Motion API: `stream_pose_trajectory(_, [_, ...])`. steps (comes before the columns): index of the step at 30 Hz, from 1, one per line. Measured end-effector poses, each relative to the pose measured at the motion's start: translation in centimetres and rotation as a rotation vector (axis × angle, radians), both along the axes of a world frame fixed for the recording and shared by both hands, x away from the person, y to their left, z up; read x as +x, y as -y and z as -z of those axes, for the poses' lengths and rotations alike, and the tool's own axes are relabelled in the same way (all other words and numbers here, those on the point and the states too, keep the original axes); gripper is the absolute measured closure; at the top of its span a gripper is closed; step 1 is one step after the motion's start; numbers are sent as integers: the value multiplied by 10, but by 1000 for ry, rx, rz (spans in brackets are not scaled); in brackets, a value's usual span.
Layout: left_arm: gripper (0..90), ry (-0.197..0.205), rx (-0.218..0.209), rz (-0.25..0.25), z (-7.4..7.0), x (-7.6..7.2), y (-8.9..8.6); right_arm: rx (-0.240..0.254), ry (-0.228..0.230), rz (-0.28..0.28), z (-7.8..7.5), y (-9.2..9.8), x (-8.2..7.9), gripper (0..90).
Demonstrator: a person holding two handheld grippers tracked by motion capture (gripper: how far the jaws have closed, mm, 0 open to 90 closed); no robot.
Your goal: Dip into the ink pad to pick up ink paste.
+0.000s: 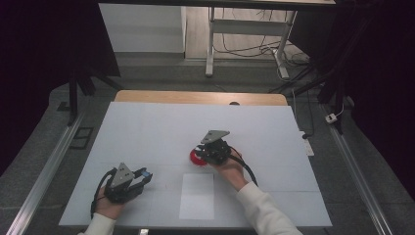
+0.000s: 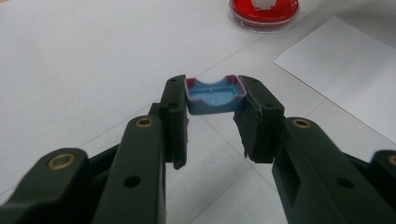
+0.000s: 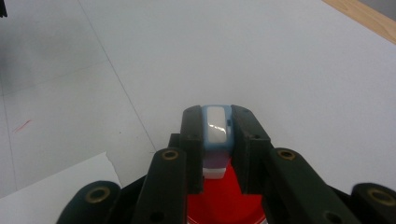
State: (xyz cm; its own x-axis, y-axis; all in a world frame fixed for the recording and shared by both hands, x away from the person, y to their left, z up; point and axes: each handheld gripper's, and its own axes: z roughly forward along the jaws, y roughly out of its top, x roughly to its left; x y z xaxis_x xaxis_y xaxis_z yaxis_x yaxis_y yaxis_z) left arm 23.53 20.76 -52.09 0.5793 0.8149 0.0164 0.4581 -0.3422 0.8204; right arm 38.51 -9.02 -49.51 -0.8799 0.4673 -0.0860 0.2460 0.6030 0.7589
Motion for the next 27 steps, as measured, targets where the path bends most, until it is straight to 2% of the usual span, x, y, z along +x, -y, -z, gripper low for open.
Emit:
stream_pose_trajectory(10, [649,-4,0,-1,0,0,0,-22,10,6,4,-2,-1,753])
stream_pose_trajectory(27, [649,-3,-2,-3,0,1,0,-2,11,10,2,-1,-2,751])
